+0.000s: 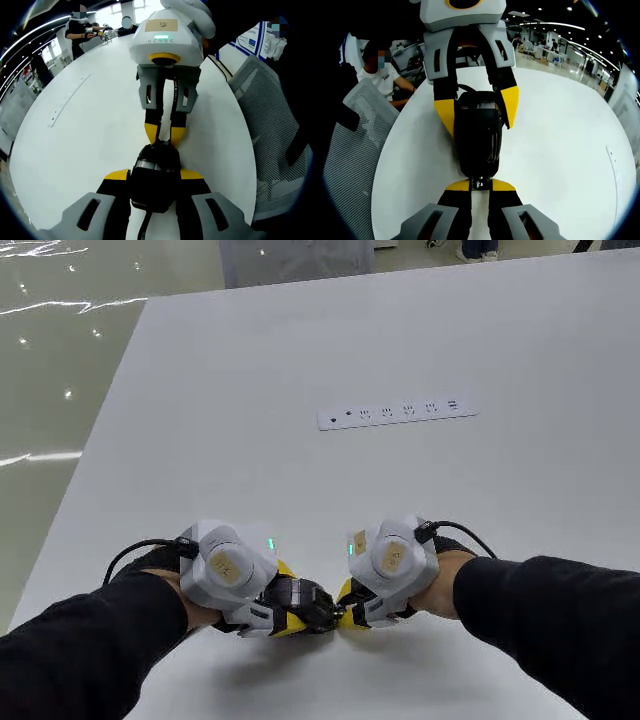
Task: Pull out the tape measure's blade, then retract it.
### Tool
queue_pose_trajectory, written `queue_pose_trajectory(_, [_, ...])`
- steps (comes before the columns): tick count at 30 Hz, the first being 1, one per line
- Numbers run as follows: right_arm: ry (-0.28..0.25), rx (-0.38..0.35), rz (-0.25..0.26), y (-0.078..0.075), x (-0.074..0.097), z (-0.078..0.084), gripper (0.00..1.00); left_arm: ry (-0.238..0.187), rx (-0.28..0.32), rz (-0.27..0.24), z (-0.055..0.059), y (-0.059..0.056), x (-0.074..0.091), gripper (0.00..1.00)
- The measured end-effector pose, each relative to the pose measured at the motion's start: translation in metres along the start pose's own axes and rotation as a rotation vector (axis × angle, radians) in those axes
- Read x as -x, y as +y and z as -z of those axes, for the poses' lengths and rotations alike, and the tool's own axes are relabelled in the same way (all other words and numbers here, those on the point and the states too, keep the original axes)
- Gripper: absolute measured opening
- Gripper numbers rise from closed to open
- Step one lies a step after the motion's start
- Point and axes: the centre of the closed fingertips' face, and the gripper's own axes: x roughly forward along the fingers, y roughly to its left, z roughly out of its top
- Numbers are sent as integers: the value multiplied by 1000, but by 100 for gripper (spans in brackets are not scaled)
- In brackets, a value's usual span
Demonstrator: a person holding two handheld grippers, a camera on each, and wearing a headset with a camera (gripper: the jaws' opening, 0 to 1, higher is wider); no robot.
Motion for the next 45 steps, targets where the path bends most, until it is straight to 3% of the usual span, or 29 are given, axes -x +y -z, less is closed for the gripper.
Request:
queue_pose_trajectory(15, [15,-11,16,-1,7,9,6,-1,6,-15,0,0,1,29])
queue_pose_trajectory(26, [26,-16,25,-2,3,6,9,6,18,-28,0,0,0,29])
queue_pose_trajectory(30, [19,-76,18,-2,2,7,11,7,22,-26,1,0,0,29])
queue_pose_trajectory(31, [-5,-93,25,-2,0,3,11,7,21,-25,1,0,1,29])
queue_pose_trajectory(33, [-18,-89,28,-2,-3,0,11,7,20,-24,1,0,1,29])
queue_pose_trajectory(34, [-4,-6,38,-5,-4,-1,10,6,21,-25,1,0,1,29])
queue_pose_trajectory(35, [6,6,38,-5,-3,0,9,7,27,-27,1,0,1,29])
queue_pose_trajectory(36, [1,-31,32,-3,-4,0,9,7,27,-27,1,0,1,29])
queue_pose_trajectory(45, [15,-16,24,-4,-1,3,8,2,27,-29,2,1,1,29])
